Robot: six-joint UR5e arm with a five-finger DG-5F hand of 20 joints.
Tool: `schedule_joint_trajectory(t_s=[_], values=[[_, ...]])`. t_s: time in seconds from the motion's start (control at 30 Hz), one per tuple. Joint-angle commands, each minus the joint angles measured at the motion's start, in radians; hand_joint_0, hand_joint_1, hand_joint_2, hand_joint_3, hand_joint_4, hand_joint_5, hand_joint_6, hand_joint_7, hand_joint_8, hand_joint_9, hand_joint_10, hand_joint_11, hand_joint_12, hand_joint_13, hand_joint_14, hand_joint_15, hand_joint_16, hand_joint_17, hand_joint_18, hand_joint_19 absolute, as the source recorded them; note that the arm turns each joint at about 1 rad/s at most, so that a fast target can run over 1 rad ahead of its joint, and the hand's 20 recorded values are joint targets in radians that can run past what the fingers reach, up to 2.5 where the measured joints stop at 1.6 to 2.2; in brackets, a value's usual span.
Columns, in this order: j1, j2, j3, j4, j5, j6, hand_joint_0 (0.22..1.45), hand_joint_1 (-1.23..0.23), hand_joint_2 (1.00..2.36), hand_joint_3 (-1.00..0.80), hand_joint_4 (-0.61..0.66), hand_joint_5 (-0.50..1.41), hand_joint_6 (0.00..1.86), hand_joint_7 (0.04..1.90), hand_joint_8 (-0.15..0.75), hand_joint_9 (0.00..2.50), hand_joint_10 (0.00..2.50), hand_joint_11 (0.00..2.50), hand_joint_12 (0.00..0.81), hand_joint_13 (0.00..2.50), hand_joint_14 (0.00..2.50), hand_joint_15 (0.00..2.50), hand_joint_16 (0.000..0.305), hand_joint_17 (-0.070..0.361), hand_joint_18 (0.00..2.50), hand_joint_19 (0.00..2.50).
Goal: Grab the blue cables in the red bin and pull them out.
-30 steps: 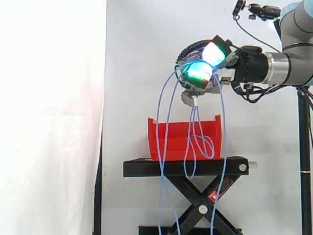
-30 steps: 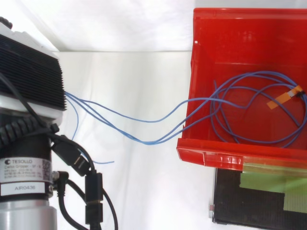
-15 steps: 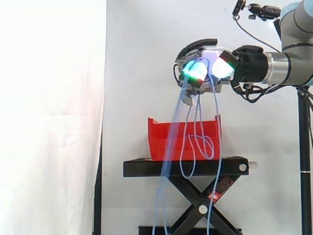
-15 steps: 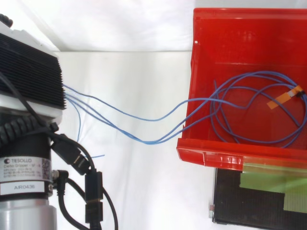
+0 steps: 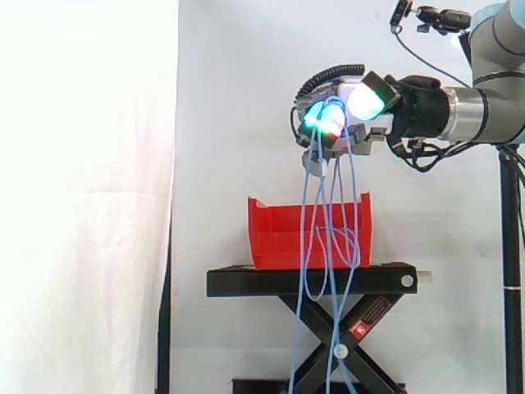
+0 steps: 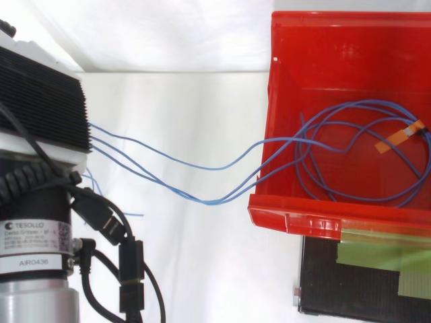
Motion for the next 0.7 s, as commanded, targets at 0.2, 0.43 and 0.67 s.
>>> schedule_joint_trajectory(t_s=[0.2, 0.43, 0.67], values=[[0.003, 0.001, 0.000, 0.001, 0.001, -0.002, 0.72, -0.78, 1.00, -1.00, 0.27, 0.63, 0.61, 0.63, 0.315, 0.94, 0.17, 1.70, 0.364, 0.96, 1.77, 1.15, 0.052, 0.116, 0.66, 1.02], [0.003, -0.001, 0.000, 0.002, -0.001, -0.002, 0.69, -0.70, 1.00, -1.00, 0.27, 0.72, 0.50, 0.68, 0.316, 1.01, 0.16, 1.69, 0.373, 1.01, 1.79, 1.13, 0.053, 0.119, 0.71, 1.02], [0.003, 0.001, 0.000, 0.002, -0.001, -0.002, 0.71, -0.75, 1.00, -1.00, 0.27, 0.78, 0.52, 0.68, 0.298, 1.08, 0.15, 1.71, 0.361, 1.05, 1.73, 1.16, 0.050, 0.112, 0.75, 1.02]])
